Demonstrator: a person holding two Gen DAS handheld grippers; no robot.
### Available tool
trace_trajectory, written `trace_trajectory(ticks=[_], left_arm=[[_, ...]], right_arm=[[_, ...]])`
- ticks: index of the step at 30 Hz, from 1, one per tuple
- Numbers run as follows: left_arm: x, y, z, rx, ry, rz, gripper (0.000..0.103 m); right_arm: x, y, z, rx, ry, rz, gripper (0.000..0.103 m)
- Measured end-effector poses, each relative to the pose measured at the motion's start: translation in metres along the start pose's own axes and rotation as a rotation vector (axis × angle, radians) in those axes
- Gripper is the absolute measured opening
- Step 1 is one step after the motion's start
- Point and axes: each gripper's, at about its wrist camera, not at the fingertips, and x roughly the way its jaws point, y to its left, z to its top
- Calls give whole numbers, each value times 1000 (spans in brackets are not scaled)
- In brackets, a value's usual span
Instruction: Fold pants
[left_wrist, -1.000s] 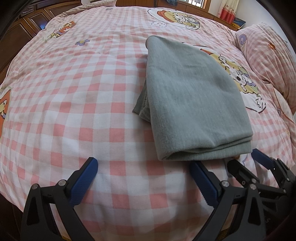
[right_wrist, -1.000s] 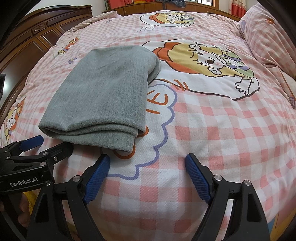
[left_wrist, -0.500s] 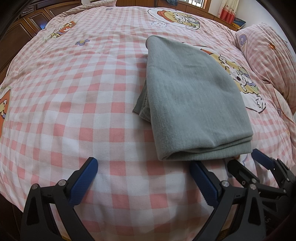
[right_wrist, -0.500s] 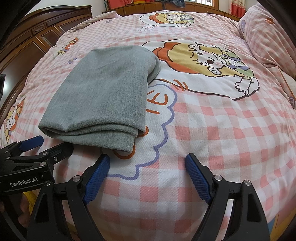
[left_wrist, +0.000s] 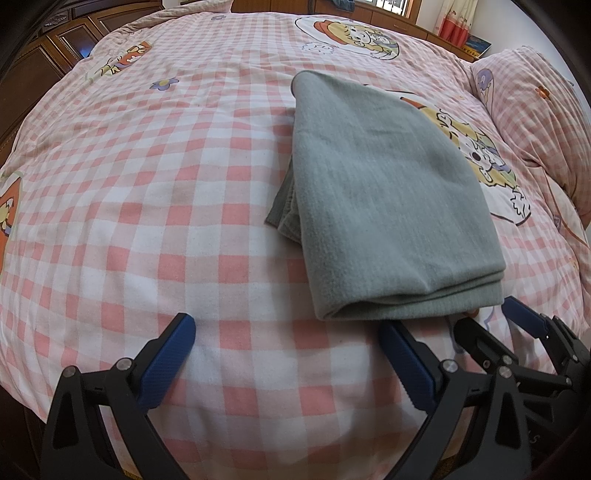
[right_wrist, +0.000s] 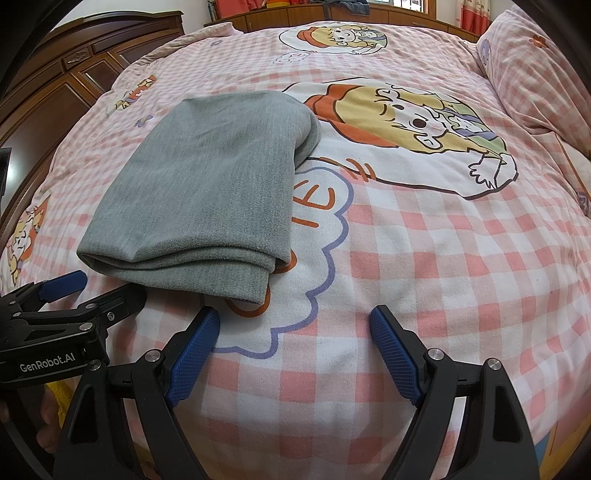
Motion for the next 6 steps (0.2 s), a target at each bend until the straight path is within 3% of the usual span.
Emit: trace_trajectory(ticks=[6], left_arm=[[0, 1, 0, 0, 0, 0, 101]], right_arm=[[0, 0, 0, 0, 0, 0, 85]])
